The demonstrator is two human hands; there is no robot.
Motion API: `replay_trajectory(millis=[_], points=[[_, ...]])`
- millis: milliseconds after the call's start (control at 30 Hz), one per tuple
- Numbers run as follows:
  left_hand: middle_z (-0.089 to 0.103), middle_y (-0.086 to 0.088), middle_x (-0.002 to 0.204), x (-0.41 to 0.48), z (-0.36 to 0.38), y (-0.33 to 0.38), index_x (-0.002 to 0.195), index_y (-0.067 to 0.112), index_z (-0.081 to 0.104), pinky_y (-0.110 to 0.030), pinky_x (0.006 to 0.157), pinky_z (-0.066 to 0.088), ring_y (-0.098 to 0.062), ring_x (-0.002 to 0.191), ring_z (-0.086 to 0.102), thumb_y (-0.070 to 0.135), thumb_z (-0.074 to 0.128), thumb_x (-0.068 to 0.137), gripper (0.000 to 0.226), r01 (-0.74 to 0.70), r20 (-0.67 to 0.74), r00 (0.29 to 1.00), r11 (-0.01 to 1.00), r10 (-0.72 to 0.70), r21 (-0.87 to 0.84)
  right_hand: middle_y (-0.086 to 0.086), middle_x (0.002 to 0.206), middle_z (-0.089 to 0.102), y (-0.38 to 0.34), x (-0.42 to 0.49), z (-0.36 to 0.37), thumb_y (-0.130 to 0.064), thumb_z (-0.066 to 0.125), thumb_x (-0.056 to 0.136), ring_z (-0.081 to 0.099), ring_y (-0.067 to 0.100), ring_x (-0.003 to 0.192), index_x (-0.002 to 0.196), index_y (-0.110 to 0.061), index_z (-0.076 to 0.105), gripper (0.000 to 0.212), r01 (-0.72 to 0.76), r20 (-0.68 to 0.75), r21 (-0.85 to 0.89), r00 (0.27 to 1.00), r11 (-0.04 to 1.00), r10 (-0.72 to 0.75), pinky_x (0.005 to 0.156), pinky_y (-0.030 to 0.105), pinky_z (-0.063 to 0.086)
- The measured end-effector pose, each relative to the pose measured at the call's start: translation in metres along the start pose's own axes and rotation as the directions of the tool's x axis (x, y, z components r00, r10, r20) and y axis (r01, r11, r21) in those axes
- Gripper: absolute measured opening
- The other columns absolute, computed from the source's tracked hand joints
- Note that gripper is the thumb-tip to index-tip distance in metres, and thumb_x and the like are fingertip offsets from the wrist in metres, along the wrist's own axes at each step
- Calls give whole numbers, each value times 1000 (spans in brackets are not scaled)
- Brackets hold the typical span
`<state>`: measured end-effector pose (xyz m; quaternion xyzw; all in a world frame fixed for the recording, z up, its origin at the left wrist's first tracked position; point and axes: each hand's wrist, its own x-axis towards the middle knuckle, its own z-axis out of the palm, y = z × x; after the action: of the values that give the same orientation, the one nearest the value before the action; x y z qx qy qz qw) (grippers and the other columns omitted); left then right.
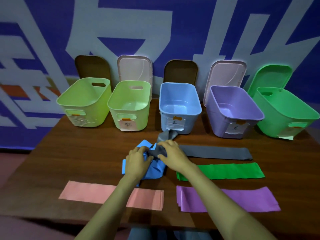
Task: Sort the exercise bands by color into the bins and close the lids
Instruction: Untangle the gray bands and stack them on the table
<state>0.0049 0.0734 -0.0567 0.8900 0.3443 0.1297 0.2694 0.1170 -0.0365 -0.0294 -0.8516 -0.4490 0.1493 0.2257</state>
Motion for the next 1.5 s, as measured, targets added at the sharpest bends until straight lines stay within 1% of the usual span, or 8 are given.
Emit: replay_trajectory(millis=[300,467,633,833,1000,1167,1333,1500], points=[[48,-8,129,-1,7,-5,105,11,67,-35,99,37,-26,121,40,18,63,88,19,-156,-21,988,985,155,-71,0,117,49,7,1,13,-22,57,90,41,19,117,109,-17,54,20,48,-61,-98,997,994,-54,98,32,36],[62,-2,96,2,-12,16,93,12,60,-31,81,46,-19,93,57,14,57,92,3,-250,-134,966,933,222,-260,1,115,55,0,-3,-6,-20,51,94,47,19,110,115,-16,58,23,102,-248,0,964,995,-99,93,31,40],[62,11,89,5,-43,52,109,15,53,-12,71,46,2,84,59,11,57,92,17,-264,-227,959,827,170,-496,4,119,60,-17,-6,-36,-19,49,95,55,23,109,122,-15,57,28,136,-415,38,903,990,-108,87,33,44],[60,7,110,6,-69,72,112,10,62,0,85,35,6,98,50,-7,44,89,34,-539,-263,840,784,474,-310,3,114,59,-27,-21,-74,-12,46,96,56,20,105,117,-15,56,23,235,-482,147,865,961,-138,87,36,47],[63,-6,111,1,-74,69,103,4,66,-3,90,33,-8,104,52,-5,55,79,28,-697,-220,713,705,665,-128,-4,108,53,-24,-28,-97,-8,51,93,52,6,101,110,-13,62,21,275,-472,255,872,927,-129,89,12,41],[64,-8,91,2,-76,86,91,7,68,-19,77,43,-8,86,54,14,61,84,12,-691,-324,697,719,640,-66,-4,113,50,-22,-35,-102,-11,52,94,50,-1,97,114,-15,61,23,239,-455,301,887,923,-81,81,2,39],[50,-8,81,4,-78,105,86,5,68,-23,68,40,-14,74,47,19,59,85,16,-587,-482,735,804,477,-98,-11,98,62,-19,-57,-108,-20,49,96,57,0,94,100,-20,65,17,281,-518,400,855,872,-38,82,16,46],[48,-1,87,-3,-78,112,86,6,59,-27,71,41,-12,75,48,9,59,88,4,-562,-484,770,801,416,-205,-6,109,59,-18,-68,-118,-23,75,77,57,1,99,108,-18,63,33,383,-488,299,848,874,-205,84,15,48]])
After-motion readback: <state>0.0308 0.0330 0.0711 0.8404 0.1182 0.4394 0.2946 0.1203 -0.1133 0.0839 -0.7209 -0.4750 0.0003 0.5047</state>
